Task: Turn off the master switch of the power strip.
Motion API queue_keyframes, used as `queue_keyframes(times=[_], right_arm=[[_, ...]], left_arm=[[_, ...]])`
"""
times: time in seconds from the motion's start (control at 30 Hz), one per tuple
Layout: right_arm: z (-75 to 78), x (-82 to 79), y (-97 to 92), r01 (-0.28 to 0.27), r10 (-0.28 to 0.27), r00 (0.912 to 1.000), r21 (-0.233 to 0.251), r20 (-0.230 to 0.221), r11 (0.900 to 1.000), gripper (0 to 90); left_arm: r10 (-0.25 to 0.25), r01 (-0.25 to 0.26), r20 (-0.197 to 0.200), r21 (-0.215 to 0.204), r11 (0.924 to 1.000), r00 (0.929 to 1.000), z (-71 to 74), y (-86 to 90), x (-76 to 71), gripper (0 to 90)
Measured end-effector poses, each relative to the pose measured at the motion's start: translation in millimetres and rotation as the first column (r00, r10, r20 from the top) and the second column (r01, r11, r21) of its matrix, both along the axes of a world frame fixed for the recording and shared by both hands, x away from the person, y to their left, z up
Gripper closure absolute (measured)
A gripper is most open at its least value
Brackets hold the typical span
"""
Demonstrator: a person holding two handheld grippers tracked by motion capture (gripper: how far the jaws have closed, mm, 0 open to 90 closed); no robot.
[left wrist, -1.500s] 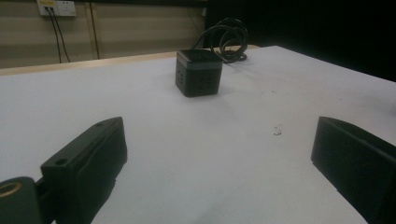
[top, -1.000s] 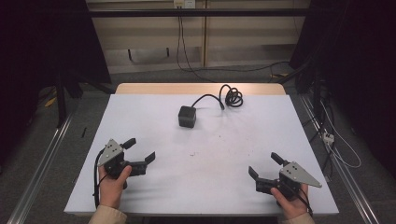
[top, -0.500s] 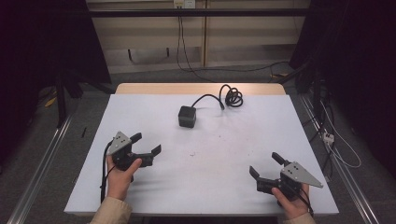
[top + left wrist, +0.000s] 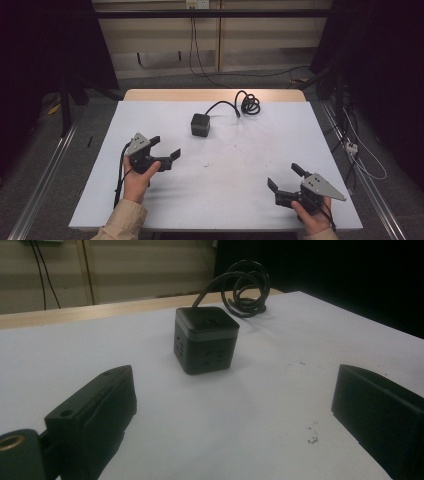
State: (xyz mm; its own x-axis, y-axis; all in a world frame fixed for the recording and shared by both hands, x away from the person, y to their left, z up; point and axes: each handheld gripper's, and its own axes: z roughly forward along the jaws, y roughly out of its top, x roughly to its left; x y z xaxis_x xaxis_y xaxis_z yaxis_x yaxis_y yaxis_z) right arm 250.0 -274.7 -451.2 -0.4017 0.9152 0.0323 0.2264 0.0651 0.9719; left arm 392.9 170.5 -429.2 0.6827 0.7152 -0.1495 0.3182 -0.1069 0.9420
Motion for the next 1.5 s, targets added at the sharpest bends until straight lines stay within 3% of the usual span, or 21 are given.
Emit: queue_keyframes(times=[0.43, 1.5], right_arm=[[-0.3, 0.2, 1.5, -0.01, 0.01, 1.0, -0.002, -0.001, 1.0, 3.6], [0.1, 0.6, 1.9, -0.019, 0.019, 0.9998, -0.001, 0.0, 0.9998, 4.0]], left_arm=[[-0.012, 0.012, -0.032, -0.004, 0.9999, 0.9994, -3.5, -14.7, 15.9, 4.7], [-0.029, 0.029, -0.047, 0.004, 0.9996, 0.9985, 2.4, -41.8, 45.7, 7.9]])
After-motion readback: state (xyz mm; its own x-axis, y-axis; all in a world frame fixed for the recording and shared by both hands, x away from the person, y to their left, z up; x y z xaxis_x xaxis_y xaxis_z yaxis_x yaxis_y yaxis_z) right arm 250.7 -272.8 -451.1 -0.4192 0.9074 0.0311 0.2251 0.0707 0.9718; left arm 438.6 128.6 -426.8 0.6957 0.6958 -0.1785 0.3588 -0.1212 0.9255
